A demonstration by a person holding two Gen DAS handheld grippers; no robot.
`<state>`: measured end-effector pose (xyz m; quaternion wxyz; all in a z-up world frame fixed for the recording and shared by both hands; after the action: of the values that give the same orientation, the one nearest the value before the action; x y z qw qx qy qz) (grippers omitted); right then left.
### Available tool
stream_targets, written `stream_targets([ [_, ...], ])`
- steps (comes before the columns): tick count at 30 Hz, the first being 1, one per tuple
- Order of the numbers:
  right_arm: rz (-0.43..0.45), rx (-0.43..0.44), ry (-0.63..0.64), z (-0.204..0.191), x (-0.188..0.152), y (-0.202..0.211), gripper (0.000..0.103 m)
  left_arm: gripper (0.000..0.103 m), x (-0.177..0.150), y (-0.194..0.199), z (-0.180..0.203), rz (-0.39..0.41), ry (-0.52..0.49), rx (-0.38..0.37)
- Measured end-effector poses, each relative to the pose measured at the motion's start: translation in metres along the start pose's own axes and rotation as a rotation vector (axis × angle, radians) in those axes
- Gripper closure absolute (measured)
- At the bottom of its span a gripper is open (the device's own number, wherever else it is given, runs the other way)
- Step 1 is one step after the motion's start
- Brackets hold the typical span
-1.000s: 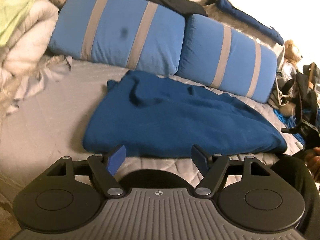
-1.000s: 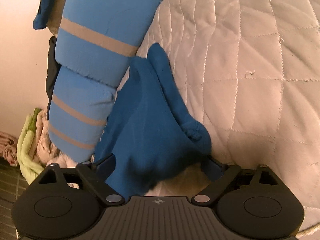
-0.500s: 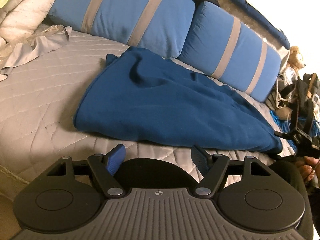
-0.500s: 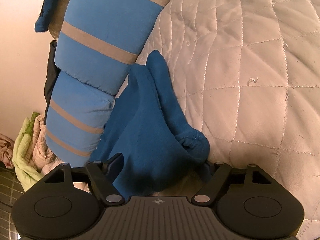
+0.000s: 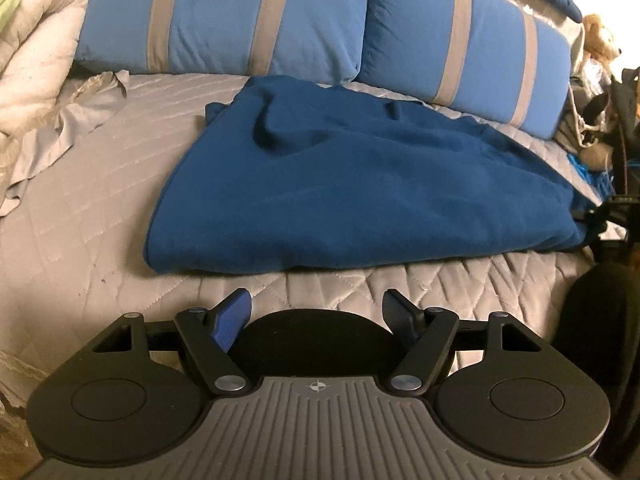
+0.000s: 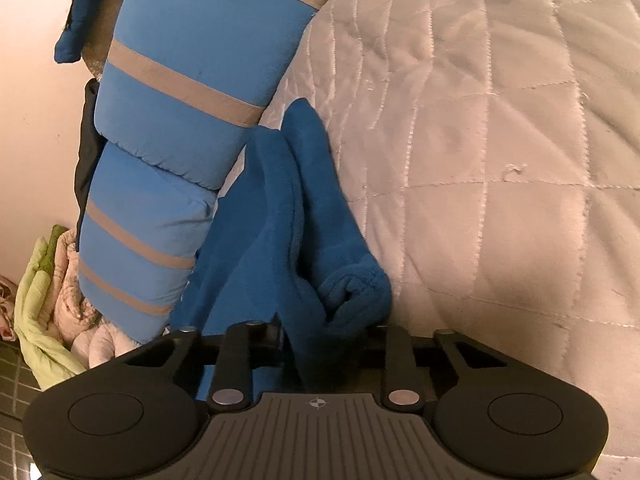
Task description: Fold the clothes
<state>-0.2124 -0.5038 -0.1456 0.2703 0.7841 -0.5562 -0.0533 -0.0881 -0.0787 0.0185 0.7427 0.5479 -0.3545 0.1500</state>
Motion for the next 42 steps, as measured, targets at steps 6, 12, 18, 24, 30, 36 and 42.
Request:
stream_targets([
  [6, 0.006, -0.010, 0.080, -0.012, 0.001, 0.005, 0.082, 0.031, -0.001, 0.002, -0.003, 0.027, 0.027, 0.018],
  [12, 0.032, -0.029, 0.262, -0.047, 0.000, 0.014, 0.084, 0.031, -0.003, 0.012, -0.010, 0.090, 0.079, 0.058],
  [18, 0.081, -0.012, 0.394, -0.093, -0.004, 0.022, 0.085, 0.031, -0.004, 0.015, -0.017, 0.097, 0.127, 0.026],
  [24, 0.089, -0.012, 0.514, -0.139, -0.012, 0.012, 0.085, 0.031, -0.004, 0.018, -0.010, 0.110, 0.085, 0.039],
  [30, 0.081, -0.022, 0.632, -0.186, -0.028, -0.007, 0.086, 0.031, -0.004, 0.020, -0.005, 0.130, 0.059, 0.088],
  [36, 0.030, 0.018, 0.840, -0.267, -0.075, -0.053, 0.087, 0.031, -0.004, 0.024, -0.005, 0.159, 0.079, 0.095],
  [42, -0.114, 0.069, 1.182, -0.338, -0.188, -0.134, 0.088, 0.031, -0.007, 0.037, -0.008, 0.208, 0.092, 0.064],
])
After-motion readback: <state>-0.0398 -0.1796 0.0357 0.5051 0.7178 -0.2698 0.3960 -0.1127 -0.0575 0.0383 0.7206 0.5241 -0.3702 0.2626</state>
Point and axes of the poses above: each gripper's, at about its wrist camera, not at the fingertips, and y roughly against the way its jaws point, z to its right, x to its top, the point moved 5 cm from there along -y, roughly the way its jaws point, and after that the axes turned 1 degree about y, right-handed, at the moved point
